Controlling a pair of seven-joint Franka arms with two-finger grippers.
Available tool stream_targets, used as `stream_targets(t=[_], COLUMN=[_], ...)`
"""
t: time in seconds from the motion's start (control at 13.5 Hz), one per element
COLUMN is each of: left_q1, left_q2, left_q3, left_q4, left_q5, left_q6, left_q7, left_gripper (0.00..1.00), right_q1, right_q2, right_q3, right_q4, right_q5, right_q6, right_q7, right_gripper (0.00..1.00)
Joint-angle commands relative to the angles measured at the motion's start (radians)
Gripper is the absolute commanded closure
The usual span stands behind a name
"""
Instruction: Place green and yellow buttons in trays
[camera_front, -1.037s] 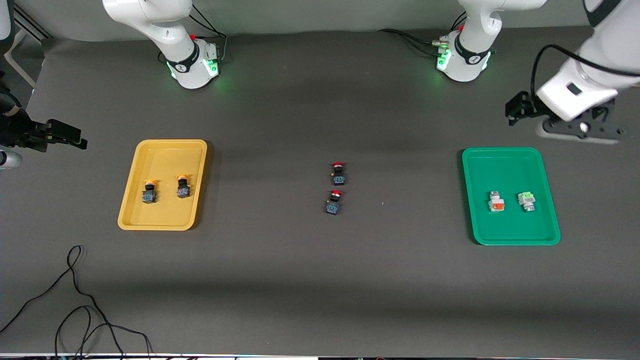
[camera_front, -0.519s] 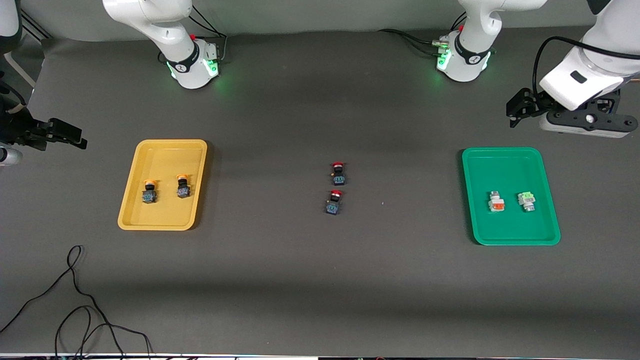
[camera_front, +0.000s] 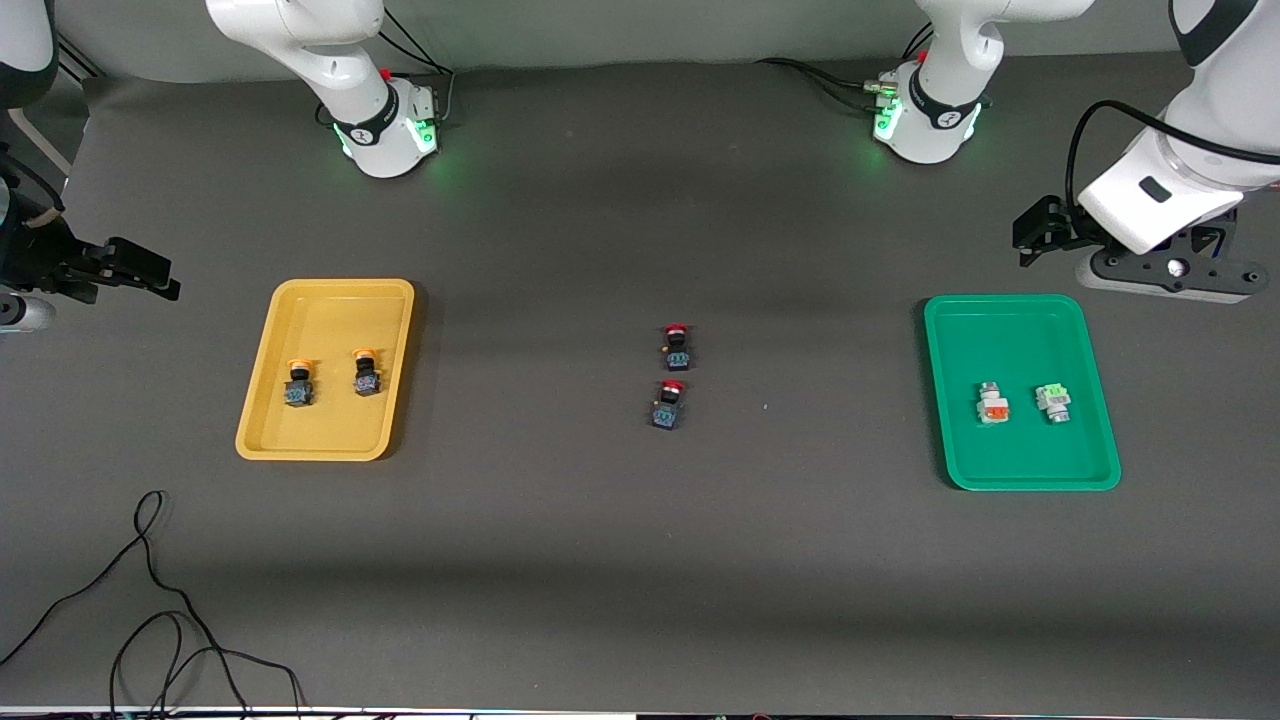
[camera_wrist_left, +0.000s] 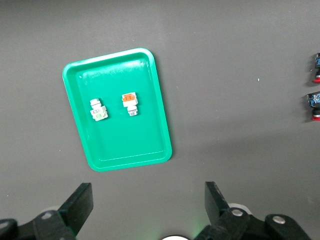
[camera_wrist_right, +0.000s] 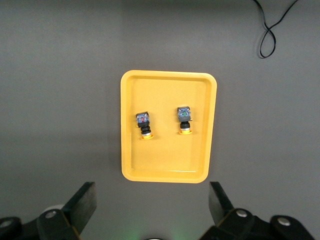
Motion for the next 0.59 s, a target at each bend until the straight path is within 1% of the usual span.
stream_targets(t=[0.0,0.52], left_q1=[-0.009,-0.006], left_q2=[0.012,0.012], left_q3=[0.007,0.009], left_q4=[0.032,0.031], left_q5=[0.009,0.009], left_q6=[-0.034,-0.043], left_q7=[0.005,0.008], left_gripper=[0.00,0.00], right_q1=[-0.012,-0.012], right_q2=[-0.008,-0.009], right_q3=[0.016,0.016], right_q4=[0.010,0.015], right_q5=[-0.023,-0.021], right_q6=[0.001,-0.004], right_q7=[0.024,0.030], right_gripper=[0.00,0.00])
